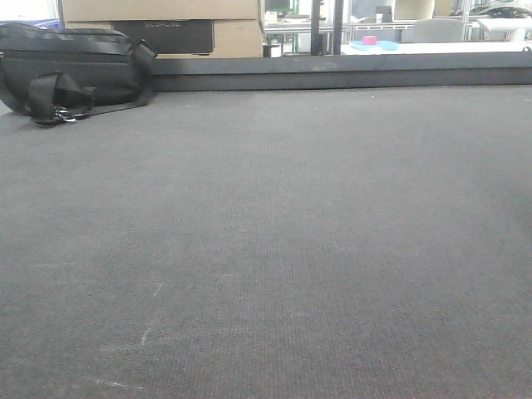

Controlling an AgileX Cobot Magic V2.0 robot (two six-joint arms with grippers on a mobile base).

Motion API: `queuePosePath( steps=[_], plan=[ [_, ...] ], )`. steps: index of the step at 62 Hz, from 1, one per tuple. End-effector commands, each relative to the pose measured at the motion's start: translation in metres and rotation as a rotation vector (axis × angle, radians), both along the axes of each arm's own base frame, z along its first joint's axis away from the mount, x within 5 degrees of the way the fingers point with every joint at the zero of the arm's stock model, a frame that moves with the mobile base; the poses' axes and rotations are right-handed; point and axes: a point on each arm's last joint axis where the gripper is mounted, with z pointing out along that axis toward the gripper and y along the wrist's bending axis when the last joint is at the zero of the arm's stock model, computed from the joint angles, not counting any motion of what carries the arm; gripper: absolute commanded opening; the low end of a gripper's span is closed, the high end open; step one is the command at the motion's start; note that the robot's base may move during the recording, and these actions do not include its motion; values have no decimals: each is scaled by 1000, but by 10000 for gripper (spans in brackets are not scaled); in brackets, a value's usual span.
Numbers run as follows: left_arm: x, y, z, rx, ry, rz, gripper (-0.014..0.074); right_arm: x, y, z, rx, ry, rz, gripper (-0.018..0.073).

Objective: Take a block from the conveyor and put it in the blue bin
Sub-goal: 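Lift both held blocks up off the conveyor belt, then drive base away from conveyor toward the shelf of blue bins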

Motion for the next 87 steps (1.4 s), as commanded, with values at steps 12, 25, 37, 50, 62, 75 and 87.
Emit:
queuePosePath(
  steps=[12,25,37,50,62,75,87],
  plan=[
    [-2,0,3,-15,-28,-4,-111,-2,-1,2,-5,-21,-6,-162],
    [-2,0,3,-15,-28,-4,-111,-2,-1,2,-5,-21,-6,-162],
    [-2,0,3,-15,-28,-4,-111,-2,-1,2,-5,-21,-6,-162],
    [-2,0,3,-15,-28,-4,-111,-2,-1,2,-5,-21,-6,-162],
    [-2,0,3,-15,-28,-4,-111,-2,-1,2,-5,-21,-6,-162],
    [-2,0,3,-15,-28,-4,-111,-2,-1,2,-5,-21,-6,-162],
    [-2,0,3,-15,-28,-4,-111,-2,-1,2,-5,-21,-6,-162]
  ],
)
